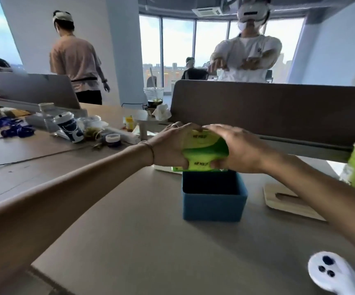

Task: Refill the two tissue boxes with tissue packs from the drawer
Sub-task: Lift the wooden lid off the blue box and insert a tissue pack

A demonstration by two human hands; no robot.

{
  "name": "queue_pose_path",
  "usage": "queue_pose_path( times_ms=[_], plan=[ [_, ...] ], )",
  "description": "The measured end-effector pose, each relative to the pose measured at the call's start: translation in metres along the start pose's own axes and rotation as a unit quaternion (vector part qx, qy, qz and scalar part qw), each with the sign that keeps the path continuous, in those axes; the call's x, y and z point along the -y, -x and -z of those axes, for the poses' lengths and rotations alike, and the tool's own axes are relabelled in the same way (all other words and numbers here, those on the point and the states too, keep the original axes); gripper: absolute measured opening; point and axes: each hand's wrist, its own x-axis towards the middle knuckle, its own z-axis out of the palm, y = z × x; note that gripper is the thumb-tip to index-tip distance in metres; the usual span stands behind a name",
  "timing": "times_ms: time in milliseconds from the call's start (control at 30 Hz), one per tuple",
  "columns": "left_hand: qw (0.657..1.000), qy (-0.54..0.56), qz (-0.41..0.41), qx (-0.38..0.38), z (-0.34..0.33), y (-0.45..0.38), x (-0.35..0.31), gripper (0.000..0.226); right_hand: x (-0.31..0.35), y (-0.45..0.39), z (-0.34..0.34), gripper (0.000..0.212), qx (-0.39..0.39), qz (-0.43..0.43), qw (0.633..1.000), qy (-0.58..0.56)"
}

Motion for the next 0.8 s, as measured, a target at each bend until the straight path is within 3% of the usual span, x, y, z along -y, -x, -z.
queue_pose_path(
  times_ms=[167,333,433,600,800],
  plan=[
    [0.999,0.009,-0.006,0.036,-0.024,-0.016,-0.024,0.104,-0.028,0.018,0.001,0.103,0.055,-0.043,0.998,-0.010],
    [0.997,-0.004,0.006,0.080,-0.039,-0.012,-0.021,0.103,-0.031,0.024,-0.018,0.110,0.053,-0.043,0.997,0.020],
    [0.992,0.009,0.023,0.122,-0.041,-0.003,-0.018,0.109,-0.029,0.024,-0.028,0.103,0.059,-0.028,0.997,0.039],
    [0.982,-0.013,0.014,0.186,-0.054,0.007,-0.022,0.112,-0.028,0.021,-0.044,0.080,0.096,-0.037,0.994,0.023],
    [0.981,-0.054,-0.005,0.187,-0.068,0.007,-0.024,0.072,-0.041,0.020,-0.056,0.031,0.150,-0.069,0.986,-0.039]
  ],
)
